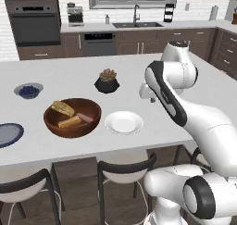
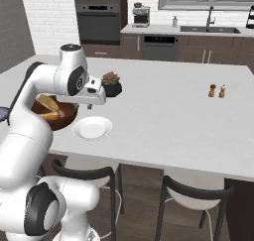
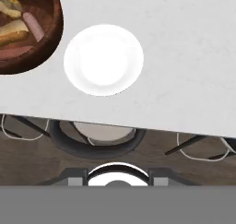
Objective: Place one bun and one sausage from the bowl on each plate.
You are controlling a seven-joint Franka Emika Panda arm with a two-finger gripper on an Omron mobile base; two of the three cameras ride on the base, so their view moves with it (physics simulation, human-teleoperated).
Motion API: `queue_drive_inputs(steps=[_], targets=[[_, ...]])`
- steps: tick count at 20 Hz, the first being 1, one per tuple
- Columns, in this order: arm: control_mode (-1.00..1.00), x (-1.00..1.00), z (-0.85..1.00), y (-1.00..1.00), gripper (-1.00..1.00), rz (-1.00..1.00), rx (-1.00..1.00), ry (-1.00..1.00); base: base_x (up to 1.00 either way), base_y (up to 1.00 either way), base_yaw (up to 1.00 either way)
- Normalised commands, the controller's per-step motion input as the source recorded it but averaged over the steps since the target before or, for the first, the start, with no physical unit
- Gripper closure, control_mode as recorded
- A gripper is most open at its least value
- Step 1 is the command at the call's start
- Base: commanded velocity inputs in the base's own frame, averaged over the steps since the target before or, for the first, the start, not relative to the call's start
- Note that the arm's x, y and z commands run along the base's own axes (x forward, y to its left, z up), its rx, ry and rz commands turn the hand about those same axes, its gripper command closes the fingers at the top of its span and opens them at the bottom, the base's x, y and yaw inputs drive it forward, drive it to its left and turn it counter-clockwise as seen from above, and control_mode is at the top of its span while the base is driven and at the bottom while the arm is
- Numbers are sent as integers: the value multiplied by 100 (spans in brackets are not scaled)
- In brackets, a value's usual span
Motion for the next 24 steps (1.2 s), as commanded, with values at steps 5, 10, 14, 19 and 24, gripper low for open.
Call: queue_drive_inputs(steps=[5,10,14,19,24], targets=[[-100,-62,-9,0,-100,0,0,-8,0,0,0],[100,0,0,0,-100,0,0,0,-43,68,0],[100,0,0,0,-100,0,0,0,9,100,-3],[100,0,0,0,-100,0,0,0,39,97,-4],[100,0,0,0,-100,0,0,0,67,43,-7]])
